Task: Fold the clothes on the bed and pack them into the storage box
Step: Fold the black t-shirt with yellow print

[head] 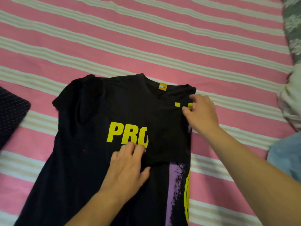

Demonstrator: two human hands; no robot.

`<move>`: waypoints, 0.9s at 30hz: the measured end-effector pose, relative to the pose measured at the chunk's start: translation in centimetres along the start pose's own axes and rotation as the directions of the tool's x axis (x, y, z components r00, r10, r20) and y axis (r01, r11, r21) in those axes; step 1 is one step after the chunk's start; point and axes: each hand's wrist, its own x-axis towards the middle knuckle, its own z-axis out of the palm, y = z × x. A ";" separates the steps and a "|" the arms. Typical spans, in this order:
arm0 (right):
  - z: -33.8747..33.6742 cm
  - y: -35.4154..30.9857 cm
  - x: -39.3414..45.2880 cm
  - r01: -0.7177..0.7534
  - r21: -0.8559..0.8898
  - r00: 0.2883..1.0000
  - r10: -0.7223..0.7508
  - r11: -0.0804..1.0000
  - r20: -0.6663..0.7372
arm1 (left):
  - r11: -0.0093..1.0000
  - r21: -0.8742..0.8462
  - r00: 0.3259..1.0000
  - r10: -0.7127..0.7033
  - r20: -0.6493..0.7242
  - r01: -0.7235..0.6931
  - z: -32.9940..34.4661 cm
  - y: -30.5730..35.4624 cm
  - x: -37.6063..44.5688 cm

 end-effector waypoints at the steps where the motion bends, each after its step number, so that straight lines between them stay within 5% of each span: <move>1: 0.4 -0.8 0.8 0.117 -0.081 0.993 -0.116 0.990 0.024 | 0.999 0.021 0.999 0.047 -0.016 -0.047 0.2 0.1 0.1; 3: 1.6 -2.9 2.3 0.239 -0.131 0.959 -0.213 0.962 0.187 | 0.996 0.034 0.995 0.086 -0.047 -0.085 0.6 0.2 0.2; 7: 3.7 -5.9 4.8 0.148 -0.075 0.915 -0.108 0.986 0.388 | 0.999 0.018 0.995 0.051 -0.082 -0.050 0.9 0.2 0.2; 16: 6.3 -5.7 6.1 0.068 0.036 0.984 -0.073 0.997 0.160 | 0.977 -0.049 0.977 -0.210 -0.042 0.208 0.6 0.5 0.3; 19: 5.6 -5.1 4.2 0.152 0.058 0.987 -0.154 0.987 0.044 | 0.985 0.046 0.984 -0.163 -0.064 0.166 0.6 0.4 -0.1; 22: 4.1 -2.1 1.6 0.165 -0.120 0.979 -0.177 0.979 -0.097 | 0.995 0.092 0.998 -0.026 -0.064 0.032 0.8 -0.2 -0.4; 27: 3.0 1.8 2.0 0.046 -0.164 0.992 -0.025 0.985 0.128 | 0.969 0.190 0.987 0.159 0.002 -0.157 1.1 -1.2 0.1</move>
